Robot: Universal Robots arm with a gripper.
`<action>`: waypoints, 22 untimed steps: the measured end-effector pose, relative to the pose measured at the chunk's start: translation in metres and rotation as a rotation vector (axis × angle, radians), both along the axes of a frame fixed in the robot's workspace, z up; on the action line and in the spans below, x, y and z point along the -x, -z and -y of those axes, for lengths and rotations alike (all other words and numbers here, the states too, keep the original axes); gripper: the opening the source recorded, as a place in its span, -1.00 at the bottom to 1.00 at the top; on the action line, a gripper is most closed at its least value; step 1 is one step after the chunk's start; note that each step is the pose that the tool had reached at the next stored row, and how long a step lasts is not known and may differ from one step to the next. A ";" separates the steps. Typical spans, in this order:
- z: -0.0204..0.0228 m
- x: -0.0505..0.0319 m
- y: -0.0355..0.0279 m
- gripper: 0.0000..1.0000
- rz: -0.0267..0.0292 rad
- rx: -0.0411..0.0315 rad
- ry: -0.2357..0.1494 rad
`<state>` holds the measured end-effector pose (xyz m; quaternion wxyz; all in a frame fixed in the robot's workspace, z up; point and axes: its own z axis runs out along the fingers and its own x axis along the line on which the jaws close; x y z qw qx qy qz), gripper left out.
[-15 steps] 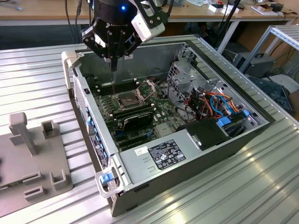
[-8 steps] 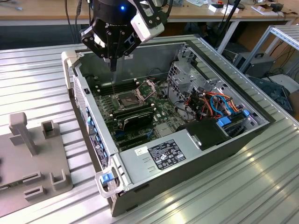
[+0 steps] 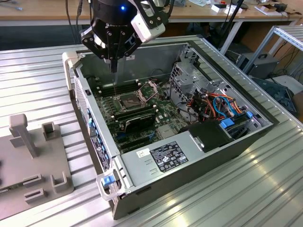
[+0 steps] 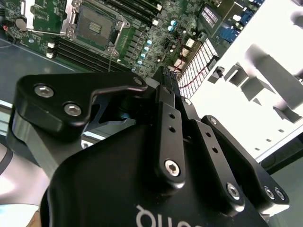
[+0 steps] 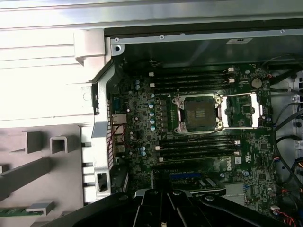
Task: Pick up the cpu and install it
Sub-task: 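Reach for the cpu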
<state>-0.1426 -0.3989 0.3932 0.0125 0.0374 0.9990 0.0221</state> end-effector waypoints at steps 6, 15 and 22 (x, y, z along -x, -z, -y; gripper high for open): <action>0.0000 0.0023 0.0000 -0.79 -0.0001 0.0000 0.000; 0.0000 0.0076 0.0000 -0.79 0.0000 0.0000 0.000; 0.0000 0.0120 0.0000 -0.79 0.0000 0.0000 0.000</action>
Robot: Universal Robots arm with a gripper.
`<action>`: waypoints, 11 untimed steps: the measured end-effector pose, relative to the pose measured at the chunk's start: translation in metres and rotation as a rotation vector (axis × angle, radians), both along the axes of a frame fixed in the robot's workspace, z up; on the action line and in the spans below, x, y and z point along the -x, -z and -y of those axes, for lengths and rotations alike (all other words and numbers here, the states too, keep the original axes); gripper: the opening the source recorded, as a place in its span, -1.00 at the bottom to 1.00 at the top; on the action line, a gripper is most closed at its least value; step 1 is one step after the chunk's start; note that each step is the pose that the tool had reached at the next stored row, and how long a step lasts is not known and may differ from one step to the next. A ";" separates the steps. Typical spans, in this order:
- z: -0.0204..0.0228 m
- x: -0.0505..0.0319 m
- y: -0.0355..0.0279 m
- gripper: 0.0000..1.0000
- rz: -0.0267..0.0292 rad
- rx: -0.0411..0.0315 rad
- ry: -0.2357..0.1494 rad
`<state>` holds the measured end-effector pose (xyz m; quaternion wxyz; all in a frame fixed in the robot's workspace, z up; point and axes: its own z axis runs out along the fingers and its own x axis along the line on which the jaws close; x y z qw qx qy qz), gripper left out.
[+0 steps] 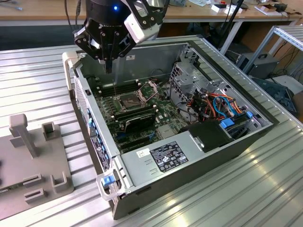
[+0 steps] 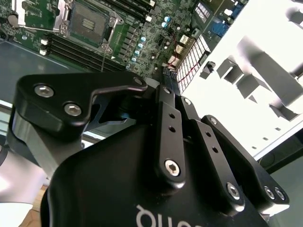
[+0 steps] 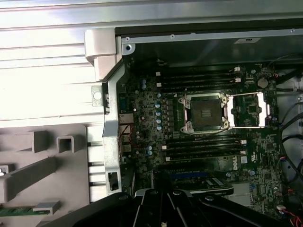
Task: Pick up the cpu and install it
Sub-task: 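Reach for the cpu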
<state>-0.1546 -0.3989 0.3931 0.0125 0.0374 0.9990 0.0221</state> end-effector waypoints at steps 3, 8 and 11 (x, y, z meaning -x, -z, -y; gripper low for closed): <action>0.0000 0.0027 0.0001 -0.79 0.0000 0.0000 0.000; 0.0000 0.0072 0.0003 -0.79 0.0000 0.0000 0.000; 0.0000 0.0114 0.0004 -0.79 0.0000 0.0001 0.000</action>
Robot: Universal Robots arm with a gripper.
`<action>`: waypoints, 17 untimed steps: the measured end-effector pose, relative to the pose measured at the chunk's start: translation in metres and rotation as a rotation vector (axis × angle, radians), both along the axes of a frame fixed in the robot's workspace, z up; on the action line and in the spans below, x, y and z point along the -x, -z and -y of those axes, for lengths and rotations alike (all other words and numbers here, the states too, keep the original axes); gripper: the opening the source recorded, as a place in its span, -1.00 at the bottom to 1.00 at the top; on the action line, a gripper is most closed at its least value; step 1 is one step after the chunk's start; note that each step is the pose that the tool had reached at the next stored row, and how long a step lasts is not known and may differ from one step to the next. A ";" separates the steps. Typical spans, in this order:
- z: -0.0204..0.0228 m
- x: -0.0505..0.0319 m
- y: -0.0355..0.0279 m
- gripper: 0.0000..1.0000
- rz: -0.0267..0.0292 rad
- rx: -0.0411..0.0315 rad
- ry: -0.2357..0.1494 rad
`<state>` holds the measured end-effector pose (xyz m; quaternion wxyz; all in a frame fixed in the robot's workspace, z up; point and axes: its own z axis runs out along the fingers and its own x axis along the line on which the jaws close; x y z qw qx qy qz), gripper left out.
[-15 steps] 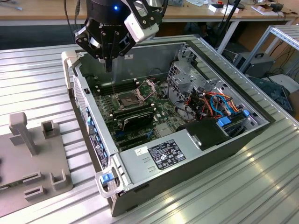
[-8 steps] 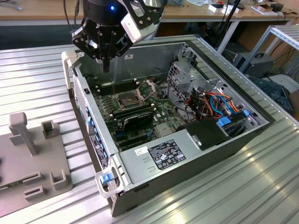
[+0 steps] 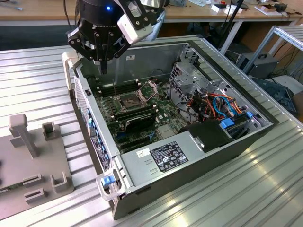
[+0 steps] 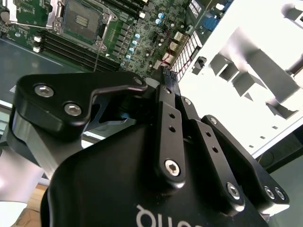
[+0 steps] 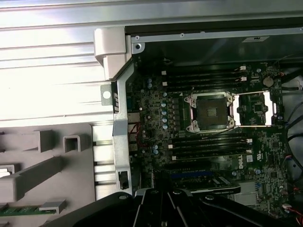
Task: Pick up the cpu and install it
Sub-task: 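Reach for the cpu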
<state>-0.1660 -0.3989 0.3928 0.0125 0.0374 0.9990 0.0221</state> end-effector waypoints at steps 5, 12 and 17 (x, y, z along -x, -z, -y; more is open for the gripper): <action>0.0000 0.0057 0.0002 -0.79 0.0001 -0.0001 0.000; 0.0000 0.0127 0.0003 -0.79 0.0000 -0.0001 0.000; 0.0000 0.0181 0.0004 -0.79 0.0000 0.0000 0.000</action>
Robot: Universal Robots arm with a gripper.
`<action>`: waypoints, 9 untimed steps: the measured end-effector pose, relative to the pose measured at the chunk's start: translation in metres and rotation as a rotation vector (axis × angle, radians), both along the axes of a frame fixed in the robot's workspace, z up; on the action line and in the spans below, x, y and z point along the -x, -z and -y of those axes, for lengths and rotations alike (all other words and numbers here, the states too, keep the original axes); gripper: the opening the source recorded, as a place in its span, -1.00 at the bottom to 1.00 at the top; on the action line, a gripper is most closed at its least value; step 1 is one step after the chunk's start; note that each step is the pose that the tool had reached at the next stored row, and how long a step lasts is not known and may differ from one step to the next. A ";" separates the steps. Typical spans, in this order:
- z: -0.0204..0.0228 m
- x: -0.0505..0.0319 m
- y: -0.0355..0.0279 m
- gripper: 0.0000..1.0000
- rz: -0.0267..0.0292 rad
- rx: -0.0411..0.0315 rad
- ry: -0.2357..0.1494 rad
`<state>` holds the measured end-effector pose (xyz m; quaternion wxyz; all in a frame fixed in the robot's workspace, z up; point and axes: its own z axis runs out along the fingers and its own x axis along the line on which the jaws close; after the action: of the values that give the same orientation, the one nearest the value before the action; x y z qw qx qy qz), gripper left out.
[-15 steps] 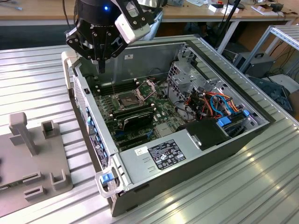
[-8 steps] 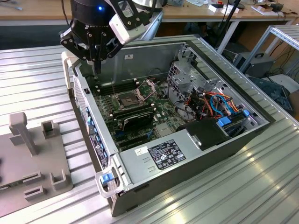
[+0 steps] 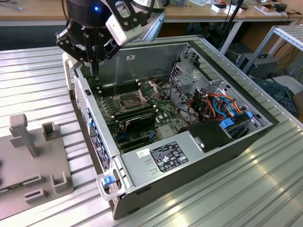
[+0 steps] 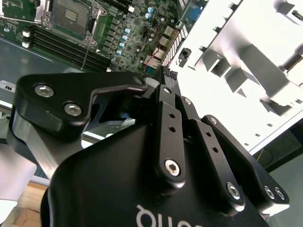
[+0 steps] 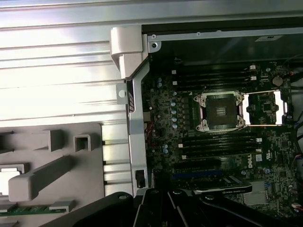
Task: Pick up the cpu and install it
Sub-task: 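Reach for the cpu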
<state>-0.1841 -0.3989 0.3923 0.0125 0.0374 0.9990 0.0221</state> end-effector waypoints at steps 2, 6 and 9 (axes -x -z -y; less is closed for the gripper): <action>0.0000 0.0017 0.0001 -0.79 0.0000 -0.0001 0.000; 0.0000 0.0055 0.0002 -0.79 0.0000 -0.0001 0.000; 0.0000 0.0095 0.0003 -0.79 0.0000 -0.0001 0.000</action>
<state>-0.1936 -0.3988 0.3920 0.0125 0.0374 0.9990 0.0221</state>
